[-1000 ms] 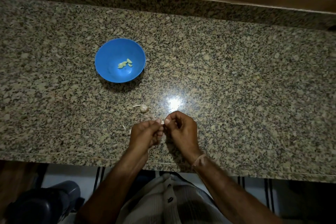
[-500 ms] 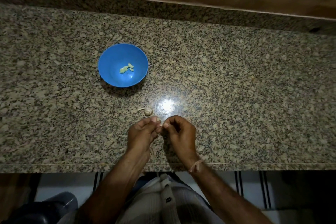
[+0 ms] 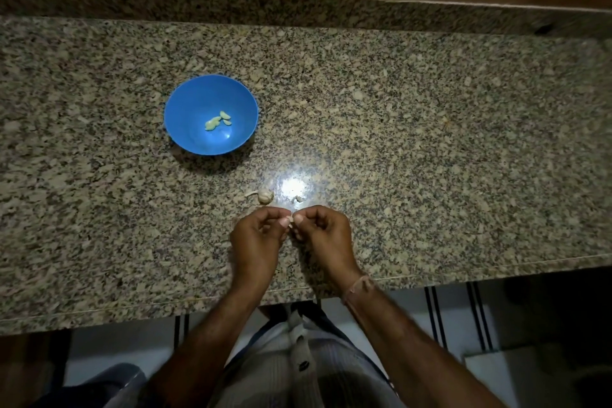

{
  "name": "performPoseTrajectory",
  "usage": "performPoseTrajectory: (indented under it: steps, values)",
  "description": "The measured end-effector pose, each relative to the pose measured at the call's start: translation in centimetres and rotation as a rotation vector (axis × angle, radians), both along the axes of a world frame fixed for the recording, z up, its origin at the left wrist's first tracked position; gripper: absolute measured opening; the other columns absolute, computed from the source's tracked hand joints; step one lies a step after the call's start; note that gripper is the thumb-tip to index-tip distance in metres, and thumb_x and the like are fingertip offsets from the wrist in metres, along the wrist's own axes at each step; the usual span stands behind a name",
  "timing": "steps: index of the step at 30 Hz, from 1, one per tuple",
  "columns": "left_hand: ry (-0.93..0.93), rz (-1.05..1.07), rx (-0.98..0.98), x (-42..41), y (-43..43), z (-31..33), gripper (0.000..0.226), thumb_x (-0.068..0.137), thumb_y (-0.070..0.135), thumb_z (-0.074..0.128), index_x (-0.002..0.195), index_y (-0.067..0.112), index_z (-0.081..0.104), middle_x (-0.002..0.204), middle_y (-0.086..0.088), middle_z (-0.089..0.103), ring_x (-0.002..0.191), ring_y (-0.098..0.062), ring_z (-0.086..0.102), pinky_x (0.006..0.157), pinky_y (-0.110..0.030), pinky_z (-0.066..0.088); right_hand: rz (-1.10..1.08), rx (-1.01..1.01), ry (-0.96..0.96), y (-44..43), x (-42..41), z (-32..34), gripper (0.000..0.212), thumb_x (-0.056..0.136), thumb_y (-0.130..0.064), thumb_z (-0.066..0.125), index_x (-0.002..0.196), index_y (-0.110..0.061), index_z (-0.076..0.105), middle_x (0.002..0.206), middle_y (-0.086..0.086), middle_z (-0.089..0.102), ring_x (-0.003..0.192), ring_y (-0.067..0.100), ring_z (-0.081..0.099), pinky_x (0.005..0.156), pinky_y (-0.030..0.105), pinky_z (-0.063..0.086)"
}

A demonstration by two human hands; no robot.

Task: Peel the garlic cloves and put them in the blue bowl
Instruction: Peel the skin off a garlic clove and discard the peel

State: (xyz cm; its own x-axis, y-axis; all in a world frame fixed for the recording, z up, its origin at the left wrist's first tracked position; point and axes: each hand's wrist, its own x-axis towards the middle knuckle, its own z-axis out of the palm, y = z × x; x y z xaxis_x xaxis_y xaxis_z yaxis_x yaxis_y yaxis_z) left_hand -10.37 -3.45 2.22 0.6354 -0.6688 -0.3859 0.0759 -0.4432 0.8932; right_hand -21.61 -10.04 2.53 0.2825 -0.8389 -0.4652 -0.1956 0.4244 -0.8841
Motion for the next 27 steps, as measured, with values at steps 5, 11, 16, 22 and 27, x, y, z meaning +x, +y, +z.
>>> performPoseTrajectory:
  steps: [5,11,16,22,27]
  values:
    - [0.015,-0.043,-0.017,0.2,0.2,-0.2,0.02,0.096,0.007,0.07,0.104,0.023,0.079,0.096,0.008,0.08,0.091,-0.009,0.075,0.084,-0.042,0.064,-0.079,0.152,-0.06,0.2,0.3,-0.5,0.016,0.099,-0.011,0.07,0.094,0.004,0.074,0.079,0.022,0.07,0.073,0.028,0.063,0.071,0.041,0.055]
    - [-0.189,-0.156,-0.054,0.2,0.2,-0.4,0.038,0.093,0.0,0.07,0.116,0.03,0.076,0.119,0.013,0.071,0.109,0.0,0.067,0.089,-0.019,0.058,-0.126,0.303,-0.122,0.4,0.4,-0.9,0.027,0.101,-0.021,0.069,0.097,0.006,0.071,0.08,0.016,0.067,0.067,0.019,0.06,0.065,0.03,0.053]
    - [-0.372,-0.218,0.012,0.5,0.2,-1.3,0.013,0.093,0.03,0.073,0.101,0.04,0.074,0.101,0.015,0.07,0.097,-0.005,0.064,0.076,-0.032,0.057,-0.108,0.307,-0.12,0.2,0.3,-0.6,0.034,0.101,-0.026,0.069,0.097,0.007,0.072,0.071,0.01,0.064,0.059,0.017,0.055,0.057,0.029,0.048]
    - [-0.31,-0.135,0.041,1.2,0.5,-2.4,0.012,0.094,0.033,0.073,0.097,0.043,0.071,0.097,0.011,0.072,0.09,-0.01,0.07,0.073,-0.042,0.062,0.054,0.029,-0.051,0.2,-0.1,0.1,0.01,0.096,-0.003,0.071,0.103,-0.006,0.077,0.094,0.016,0.077,0.087,0.021,0.074,0.077,0.027,0.061]
    - [-0.421,0.031,0.114,4.4,1.4,-2.2,0.023,0.087,0.021,0.081,0.095,0.039,0.069,0.096,0.013,0.067,0.095,-0.015,0.064,0.082,-0.046,0.059,0.148,-0.282,0.208,-0.8,-0.9,-1.2,0.025,0.092,-0.002,0.075,0.112,-0.017,0.075,0.11,-0.007,0.073,0.101,-0.003,0.068,0.09,0.013,0.053]
